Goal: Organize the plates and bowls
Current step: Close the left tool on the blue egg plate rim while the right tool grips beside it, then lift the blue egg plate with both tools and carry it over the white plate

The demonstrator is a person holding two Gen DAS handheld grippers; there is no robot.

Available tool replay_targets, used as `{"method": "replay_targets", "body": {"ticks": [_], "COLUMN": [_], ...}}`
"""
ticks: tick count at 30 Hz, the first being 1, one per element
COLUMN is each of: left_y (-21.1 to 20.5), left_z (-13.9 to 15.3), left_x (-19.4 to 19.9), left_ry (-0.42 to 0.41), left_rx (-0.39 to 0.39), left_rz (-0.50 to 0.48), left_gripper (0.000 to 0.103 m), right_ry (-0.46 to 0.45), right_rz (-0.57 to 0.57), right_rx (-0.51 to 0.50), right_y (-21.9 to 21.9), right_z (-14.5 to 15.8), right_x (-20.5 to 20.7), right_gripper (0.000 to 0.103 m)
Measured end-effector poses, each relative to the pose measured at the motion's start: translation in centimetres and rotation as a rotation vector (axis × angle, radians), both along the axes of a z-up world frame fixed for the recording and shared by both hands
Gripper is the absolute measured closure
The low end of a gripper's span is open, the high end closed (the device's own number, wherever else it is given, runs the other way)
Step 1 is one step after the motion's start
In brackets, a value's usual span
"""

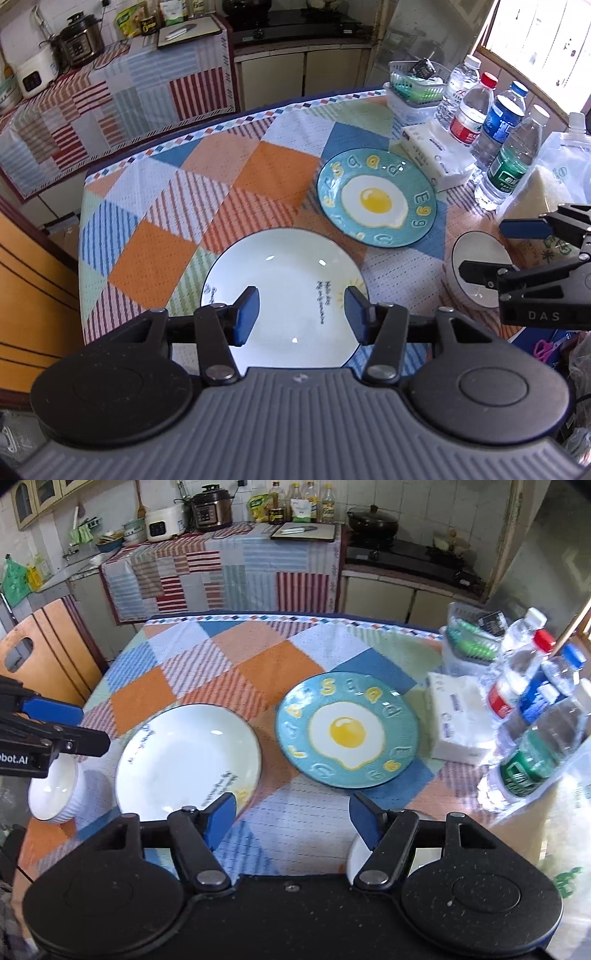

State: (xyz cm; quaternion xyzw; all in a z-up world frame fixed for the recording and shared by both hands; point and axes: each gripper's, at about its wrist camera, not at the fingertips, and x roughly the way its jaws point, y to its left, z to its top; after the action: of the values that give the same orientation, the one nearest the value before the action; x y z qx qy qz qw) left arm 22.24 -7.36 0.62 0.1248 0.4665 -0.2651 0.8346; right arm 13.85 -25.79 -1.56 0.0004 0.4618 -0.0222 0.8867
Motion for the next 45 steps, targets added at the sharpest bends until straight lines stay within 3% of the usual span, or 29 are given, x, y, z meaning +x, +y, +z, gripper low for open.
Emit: {"method": "replay_targets", "body": {"ticks": [6, 8, 10, 14, 18, 25, 32, 36, 38, 41, 42, 43, 45], "left_y": [-3.0, -4.1, -5.2, -6.9, -8.4, -10.2, -11.1, -11.1, -11.1, -11.1, -11.1, -11.2, -11.1], "left_z": [-0.4, -1.1, -2.0, -4.6, -7.4, -12.2, -15.7, -16.9, -17.5, -18.1, -18.3, -18.5, -18.7], "left_x": [1.8, 2.5, 3.3, 5.7, 8.5, 13.5, 15.3, 15.6, 15.6, 15.6, 15.6, 15.6, 15.6], "left_ry": [-0.014, -0.035, -0.05, -0.003, 0.021, 0.079, 0.091, 0.132, 0.144, 0.164, 0.177, 0.19, 0.207], "left_rx": [0.006, 0.016, 0.038, 0.039, 0.012, -0.052, -0.061, -0.089, -0.091, -0.11, -0.117, -0.127, -0.165], "left_rz": [-0.033, -0.042, -0.041, -0.04, -0.019, 0.033, 0.046, 0.032, 0.026, 0.016, 0.012, 0.006, 0.001], "left_gripper": [0.042, 0.036, 0.034, 0.03, 0.028, 0.028, 0.028, 0.032, 0.035, 0.052, 0.063, 0.067, 0.081], "right_ry": [-0.031, -0.057, -0.089, -0.124, -0.183, -0.099, 0.024, 0.098, 0.117, 0.118, 0.127, 0.132, 0.136], "right_rz": [-0.026, -0.032, -0.047, -0.116, -0.124, -0.128, -0.244, -0.315, -0.333, -0.335, -0.337, -0.339, -0.345], "right_rx": [0.024, 0.046, 0.102, 0.222, 0.273, 0.324, 0.36, 0.446, 0.484, 0.508, 0.515, 0.523, 0.516], "right_y": [-2.7, -3.8, -5.2, -7.9, -10.1, -13.0, -15.7, -17.3, -17.7, -17.8, -17.8, -17.9, -17.9], "right_z": [0.9, 0.9, 0.0, -2.8, -5.1, -9.1, -12.9, -15.0, -15.7, -16.0, -16.1, -16.3, -16.5], "right_x": [0.4, 0.7, 1.5, 3.3, 5.0, 8.9, 11.4, 12.0, 12.1, 12.2, 12.3, 12.4, 12.4], "right_gripper": [0.026, 0.019, 0.014, 0.014, 0.014, 0.015, 0.015, 0.024, 0.033, 0.046, 0.056, 0.069, 0.083]}}
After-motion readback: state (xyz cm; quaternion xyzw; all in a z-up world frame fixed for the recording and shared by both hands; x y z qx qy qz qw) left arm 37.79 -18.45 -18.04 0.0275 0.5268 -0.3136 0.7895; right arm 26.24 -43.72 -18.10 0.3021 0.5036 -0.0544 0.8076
